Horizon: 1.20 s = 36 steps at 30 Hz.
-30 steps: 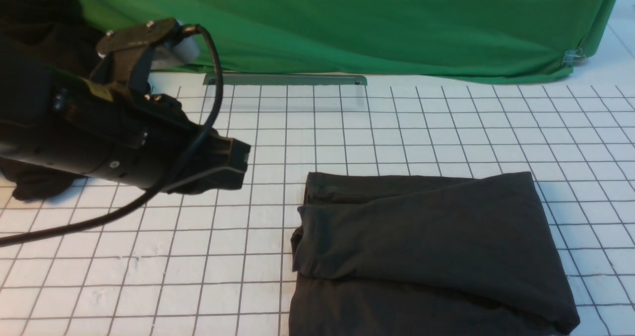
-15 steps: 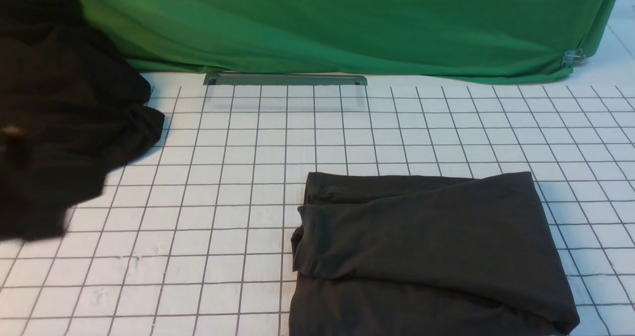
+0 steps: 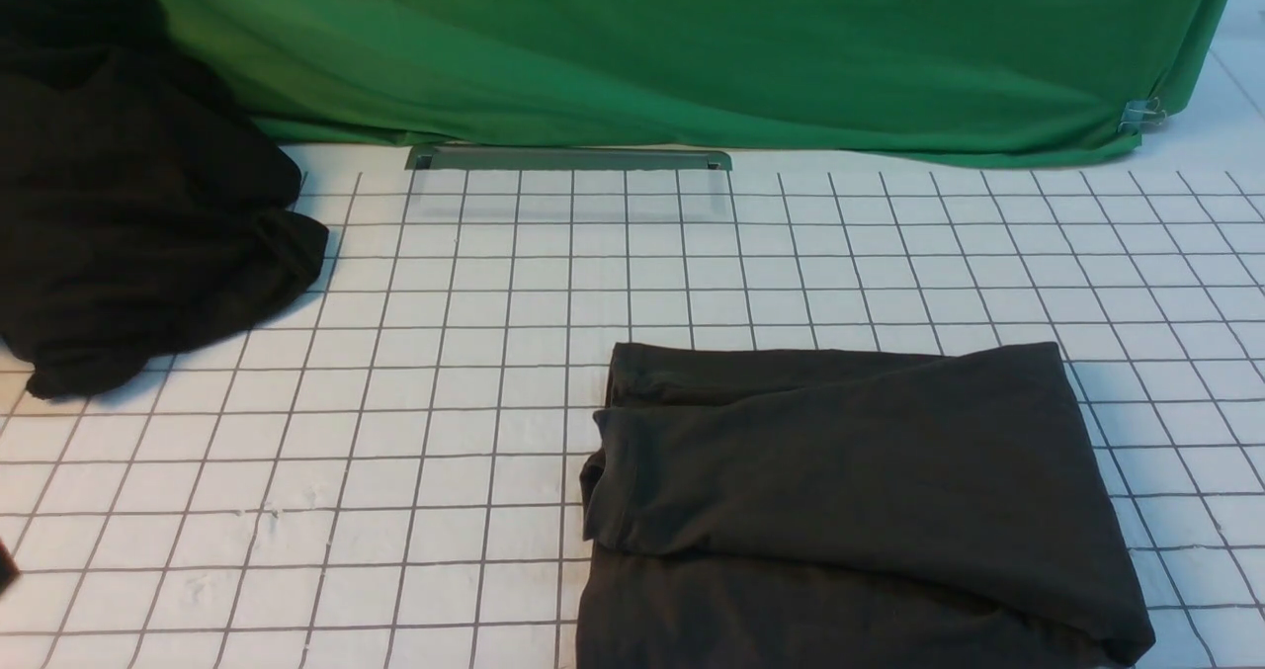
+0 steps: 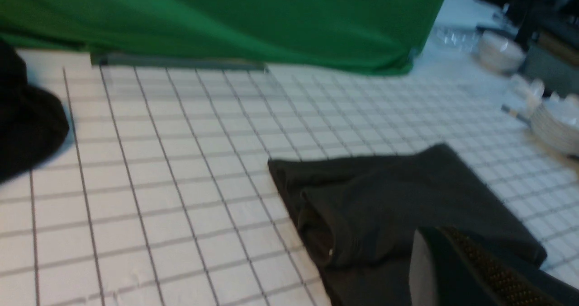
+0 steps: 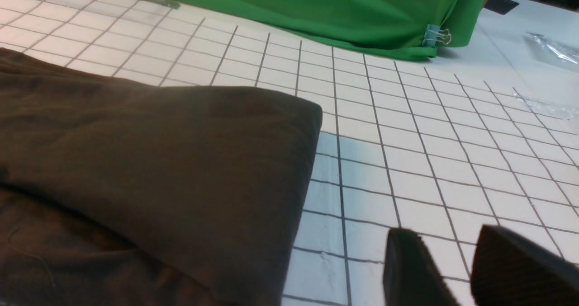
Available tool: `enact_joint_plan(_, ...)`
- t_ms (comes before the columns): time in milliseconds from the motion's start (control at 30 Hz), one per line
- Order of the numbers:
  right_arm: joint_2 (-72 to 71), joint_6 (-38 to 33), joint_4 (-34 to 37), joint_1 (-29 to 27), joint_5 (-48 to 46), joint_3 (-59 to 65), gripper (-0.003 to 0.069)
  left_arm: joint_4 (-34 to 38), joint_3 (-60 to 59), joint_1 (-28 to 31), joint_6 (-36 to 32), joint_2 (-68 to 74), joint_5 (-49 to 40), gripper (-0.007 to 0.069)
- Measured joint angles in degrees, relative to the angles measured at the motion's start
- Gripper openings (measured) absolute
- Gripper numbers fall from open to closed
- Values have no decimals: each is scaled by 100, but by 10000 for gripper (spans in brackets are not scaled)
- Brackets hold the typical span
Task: Fold a long-sleeved shirt over a white checkered tablecloth.
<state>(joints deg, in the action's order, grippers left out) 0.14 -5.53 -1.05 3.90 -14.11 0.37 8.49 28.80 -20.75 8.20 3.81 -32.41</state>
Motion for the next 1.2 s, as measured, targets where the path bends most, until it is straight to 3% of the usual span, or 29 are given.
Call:
enact_joint_plan(167,0,0,0,0,6,0,224,-71,-295,0,0,-119,797,-4)
enact_joint_plan(533,0,0,0,0,6,0,238,-78,-352,0,0,-119,793,-2)
enact_joint_plan(700,0,0,0,0,6,0,239,-536,-352,0,-820,-119,793,-3)
enact_joint_plan(900,0,0,0,0,6,0,239,-582,-657,22,-1086,-131,1103,-3)
enact_joint_plan(1067,0,0,0,0,6,0,239,-517,-1421,355,-1149,-157,2103,-3)
enact_joint_plan(1200,0,0,0,0,6,0,239,-488,-1978,1168,-1134,-213,2383,-1)
